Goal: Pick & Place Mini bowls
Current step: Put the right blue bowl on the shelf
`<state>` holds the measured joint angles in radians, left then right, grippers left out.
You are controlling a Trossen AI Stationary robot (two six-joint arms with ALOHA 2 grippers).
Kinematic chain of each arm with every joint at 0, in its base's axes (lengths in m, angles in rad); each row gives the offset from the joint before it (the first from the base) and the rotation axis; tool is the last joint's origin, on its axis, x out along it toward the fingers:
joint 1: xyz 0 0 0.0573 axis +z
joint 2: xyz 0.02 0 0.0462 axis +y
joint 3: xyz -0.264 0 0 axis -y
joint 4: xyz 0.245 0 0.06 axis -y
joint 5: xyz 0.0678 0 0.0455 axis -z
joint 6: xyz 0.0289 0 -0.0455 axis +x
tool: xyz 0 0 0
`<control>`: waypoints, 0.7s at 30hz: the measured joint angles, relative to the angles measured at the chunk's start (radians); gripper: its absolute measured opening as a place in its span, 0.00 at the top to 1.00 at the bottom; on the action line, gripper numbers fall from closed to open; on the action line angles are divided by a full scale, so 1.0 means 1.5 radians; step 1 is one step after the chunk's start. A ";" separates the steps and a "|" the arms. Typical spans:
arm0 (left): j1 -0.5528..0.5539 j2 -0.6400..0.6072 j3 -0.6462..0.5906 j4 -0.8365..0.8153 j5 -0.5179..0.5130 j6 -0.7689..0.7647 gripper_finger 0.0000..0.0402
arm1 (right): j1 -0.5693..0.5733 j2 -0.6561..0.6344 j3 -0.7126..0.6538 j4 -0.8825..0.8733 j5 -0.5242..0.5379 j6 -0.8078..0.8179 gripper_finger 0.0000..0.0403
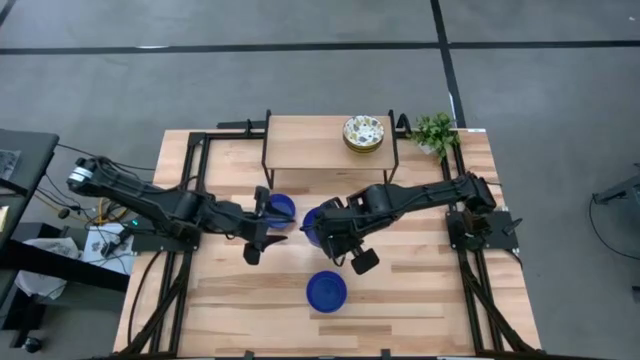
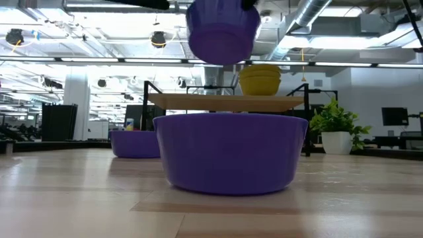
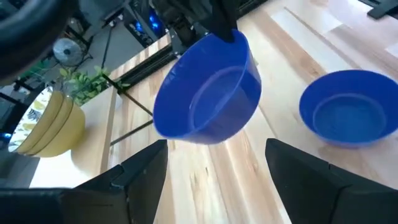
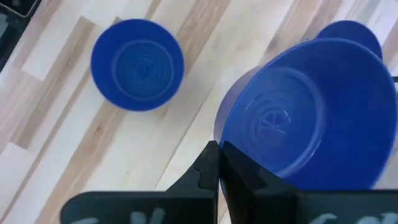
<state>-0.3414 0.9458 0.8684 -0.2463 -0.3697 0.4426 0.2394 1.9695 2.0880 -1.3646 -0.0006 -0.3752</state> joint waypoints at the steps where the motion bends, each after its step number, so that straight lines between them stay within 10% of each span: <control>1: 0.000 0.002 0.000 -0.003 0.000 0.008 0.33 | 0.000 0.005 0.001 0.003 0.000 0.000 1.00; 21: 0.001 0.094 -0.001 -0.010 -0.003 0.143 0.33 | -0.015 0.033 0.000 0.042 -0.042 0.000 1.00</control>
<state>-0.3405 1.0863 0.8677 -0.2615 -0.3744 0.6578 0.2172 2.0193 2.0884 -1.3009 -0.0643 -0.3752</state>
